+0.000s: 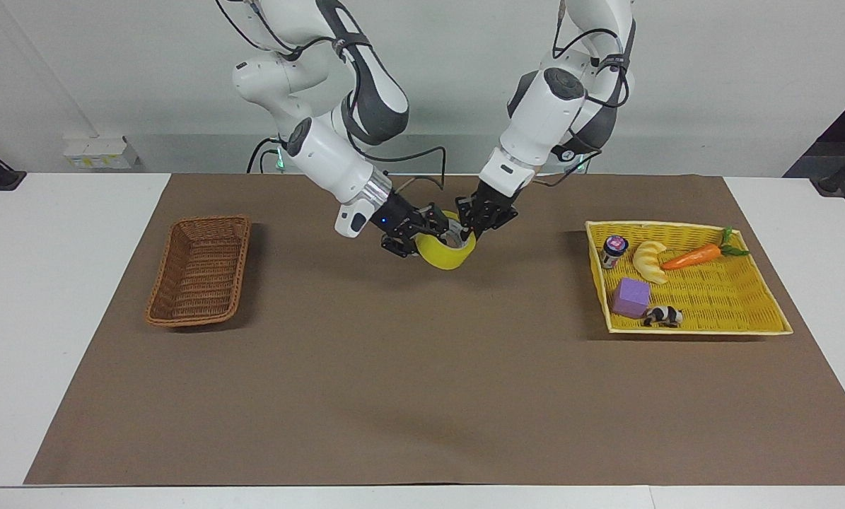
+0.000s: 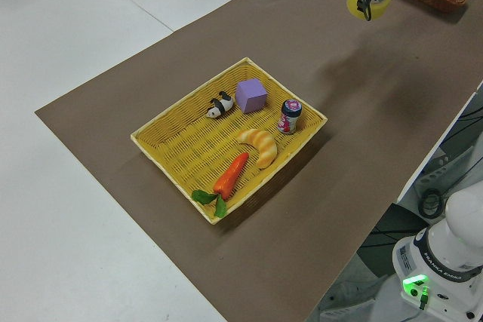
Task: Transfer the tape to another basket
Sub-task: 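Carry the tape to the right gripper while the right gripper grasps it, then open the left gripper and withdraw it while the right gripper holds the tape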
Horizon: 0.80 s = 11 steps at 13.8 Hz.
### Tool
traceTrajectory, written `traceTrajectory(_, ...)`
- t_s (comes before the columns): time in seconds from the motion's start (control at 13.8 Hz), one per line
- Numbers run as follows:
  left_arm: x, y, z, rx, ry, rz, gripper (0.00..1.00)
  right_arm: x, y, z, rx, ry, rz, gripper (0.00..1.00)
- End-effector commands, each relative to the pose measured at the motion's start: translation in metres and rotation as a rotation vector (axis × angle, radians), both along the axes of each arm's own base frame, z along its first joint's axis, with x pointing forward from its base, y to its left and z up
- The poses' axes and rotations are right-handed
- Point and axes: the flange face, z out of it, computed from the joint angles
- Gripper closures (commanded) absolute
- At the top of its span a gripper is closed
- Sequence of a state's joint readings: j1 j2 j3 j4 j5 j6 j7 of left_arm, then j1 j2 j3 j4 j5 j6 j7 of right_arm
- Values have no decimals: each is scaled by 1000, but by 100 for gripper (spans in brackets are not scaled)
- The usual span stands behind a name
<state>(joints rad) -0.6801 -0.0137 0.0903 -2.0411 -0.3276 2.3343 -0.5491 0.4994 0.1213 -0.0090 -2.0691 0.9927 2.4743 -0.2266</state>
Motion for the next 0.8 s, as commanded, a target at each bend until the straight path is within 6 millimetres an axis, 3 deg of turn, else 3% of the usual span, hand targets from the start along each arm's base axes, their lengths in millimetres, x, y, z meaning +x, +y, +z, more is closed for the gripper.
traceTrajectory(0.0, 4, 2, 11, -12, 7, -7, 0, 4, 3, 8, 10, 7, -27, 100)
traceTrajectory(0.22, 10, 28, 24, 19, 9, -5, 0, 4, 2, 8, 9, 7, -27, 100)
traceTrajectory(0.44, 20, 71, 51, 83, 34, -31, 0, 3, -1, 5, 3, 26, -14, 100)
traceTrajectory(0.73, 25, 132, 64, 197, 45, -105, 0, 7, -14, 11, 21, 70, -22, 100)
